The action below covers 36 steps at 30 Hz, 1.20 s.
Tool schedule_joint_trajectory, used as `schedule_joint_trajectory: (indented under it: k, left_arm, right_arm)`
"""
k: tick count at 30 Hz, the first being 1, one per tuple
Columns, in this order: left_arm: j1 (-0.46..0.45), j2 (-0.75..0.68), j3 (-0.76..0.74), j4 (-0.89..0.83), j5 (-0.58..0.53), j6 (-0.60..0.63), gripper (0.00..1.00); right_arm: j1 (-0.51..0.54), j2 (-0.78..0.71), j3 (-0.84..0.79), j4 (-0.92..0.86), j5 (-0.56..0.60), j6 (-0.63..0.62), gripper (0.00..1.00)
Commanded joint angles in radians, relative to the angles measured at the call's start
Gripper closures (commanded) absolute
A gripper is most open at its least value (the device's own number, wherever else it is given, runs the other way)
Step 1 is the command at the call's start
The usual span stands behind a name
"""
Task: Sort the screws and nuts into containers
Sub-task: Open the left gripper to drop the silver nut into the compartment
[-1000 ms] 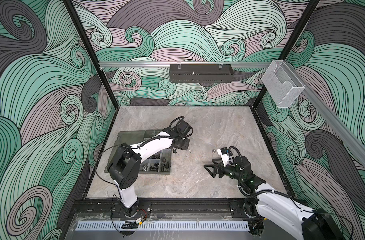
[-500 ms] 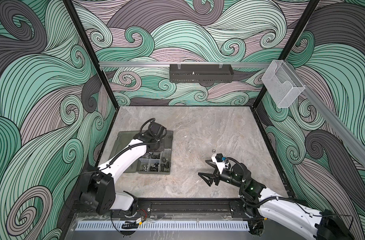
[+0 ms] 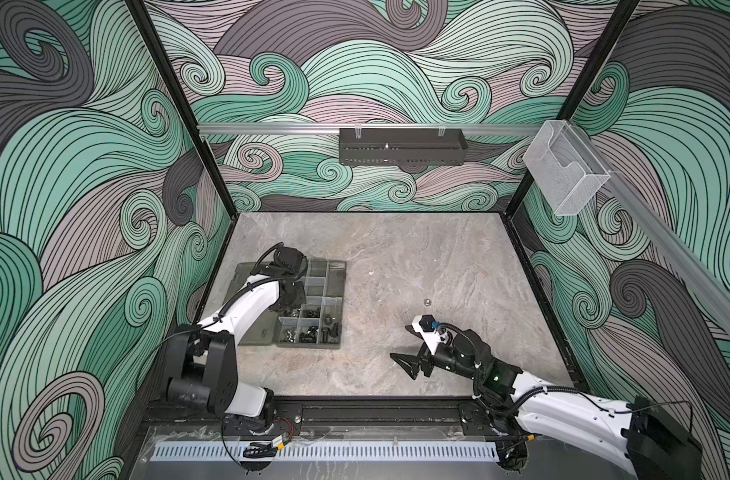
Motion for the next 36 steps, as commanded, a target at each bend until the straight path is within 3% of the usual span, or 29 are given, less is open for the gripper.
schedule_joint_trajectory:
  k: [1, 8, 21, 28, 36]
  left_arm:
    - [0.009, 0.046, 0.025, -0.028, -0.015, -0.024, 0.78]
    - [0.011, 0.106, 0.030, -0.017, -0.064, -0.033, 0.76]
    - [0.009, 0.017, 0.000, 0.006, -0.080, -0.038, 0.63]
    - [-0.002, -0.052, -0.009, 0.030, -0.004, -0.020, 0.62]
    - [-0.063, -0.122, 0.009, 0.041, 0.093, 0.013, 0.61]
  right_arm:
    - [0.005, -0.024, 0.012, 0.011, 0.038, -0.028, 0.00]
    - [0.004, -0.055, 0.005, -0.013, 0.070, -0.032, 0.00]
    - [0.004, -0.014, 0.019, -0.005, 0.051, -0.030, 0.00]
    - [0.004, -0.006, 0.022, -0.009, 0.055, -0.029, 0.00]
    - [-0.017, -0.081, 0.045, -0.143, 0.166, 0.008, 0.00]
